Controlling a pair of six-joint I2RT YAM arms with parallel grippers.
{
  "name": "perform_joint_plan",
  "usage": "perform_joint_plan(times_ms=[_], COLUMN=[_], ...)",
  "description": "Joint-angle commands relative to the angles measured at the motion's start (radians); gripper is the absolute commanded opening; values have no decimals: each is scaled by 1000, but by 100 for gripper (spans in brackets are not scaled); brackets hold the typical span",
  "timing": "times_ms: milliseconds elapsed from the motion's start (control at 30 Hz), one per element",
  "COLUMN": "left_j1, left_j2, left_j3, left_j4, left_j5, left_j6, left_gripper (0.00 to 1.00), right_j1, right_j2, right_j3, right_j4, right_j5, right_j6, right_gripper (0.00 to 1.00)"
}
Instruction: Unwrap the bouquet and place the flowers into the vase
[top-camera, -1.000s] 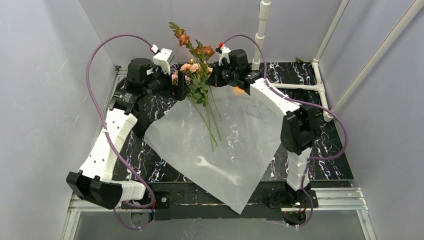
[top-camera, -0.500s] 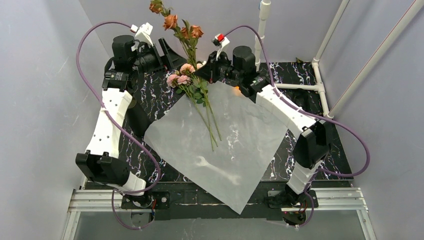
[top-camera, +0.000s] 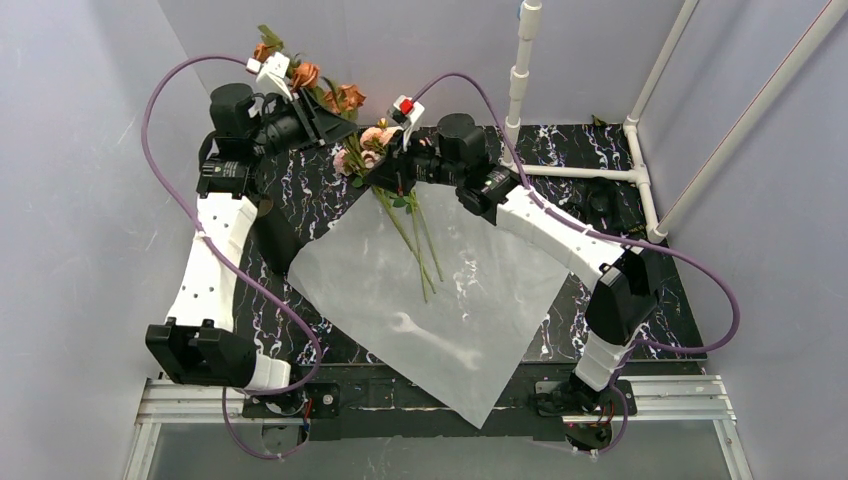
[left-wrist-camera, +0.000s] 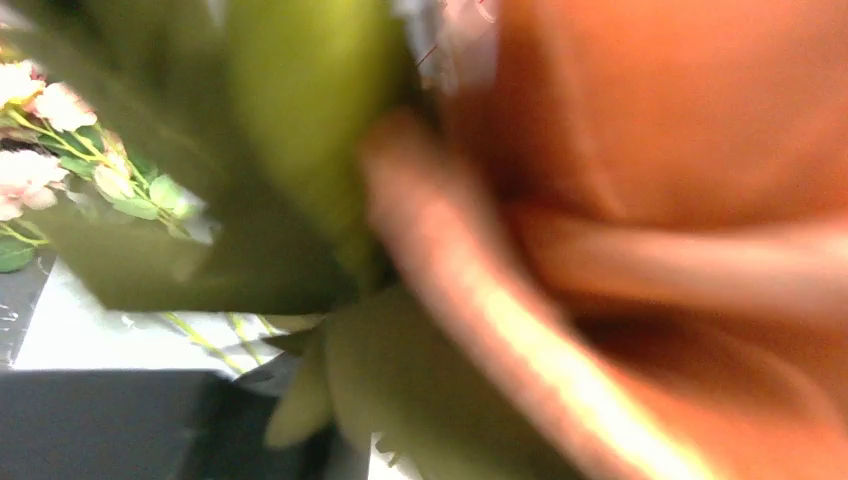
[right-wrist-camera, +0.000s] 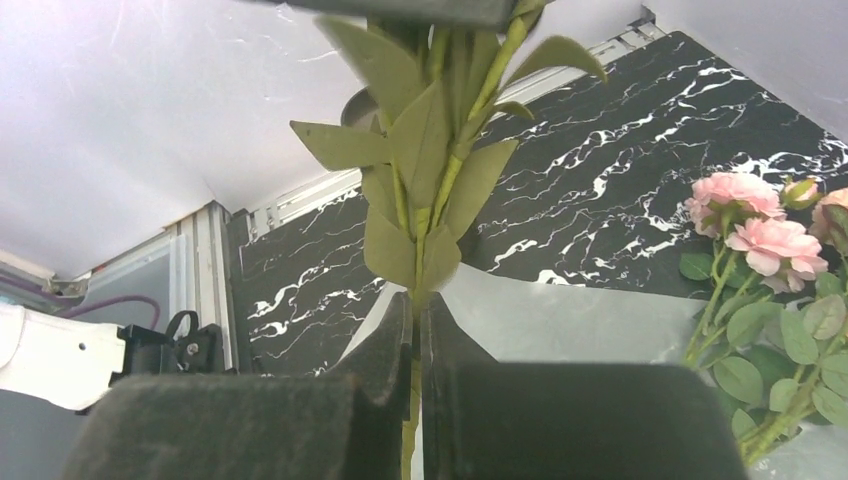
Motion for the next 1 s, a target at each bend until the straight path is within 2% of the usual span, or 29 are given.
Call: perform_joint_plan(times_ms=[0,33,67,133,167,200,267,333,400,500,667,733,967], left_j1=[68,113,150,219,250,272,316,364,429,506,527,528,529], left_j2=[-62,-64,-65,-71,-81,-91,-114,-138,-161,-176,-79,-46,-29], left_j3=[23,38,54,84,97,109,138,175,196,279,562,631,597], left_j4=[53,50,44,28,11,-13,-82,-150,-178,-263,-514,-571,-554], left_j5=[5,-5,-14,-23,-28,-36,-60,-97,-118,-173,-289,-313,-310], left_j6=[-27,-28,-34,-43,-26,-4,62,101,122,200,436,495,531], left_gripper=[10,0,0,0,0,0,0,0,0,0,0,0,0], right_j1=[18,19,21,24,27,29,29,29,29,29,29,29,29], right_j2=[-44,-46,-46,-45,-44,-41,-36,-31,-27,-18,9,22,57], right_j3=[-10,-13,-14,-15,-15,-14,-11,-8,-6,-5,18,27,56], right_j4=[35,34,33,34,35,34,30,22,14,2,-27,-36,-44], right_j5=[-10,-7,-7,-5,-4,-1,7,11,13,14,22,23,18], right_j6=[-47,-48,-48,-42,-40,-39,-37,-43,-52,-65,-84,-90,-83], right_gripper=[1,1,5,32,54,67,86,94,98,98,98,98,98])
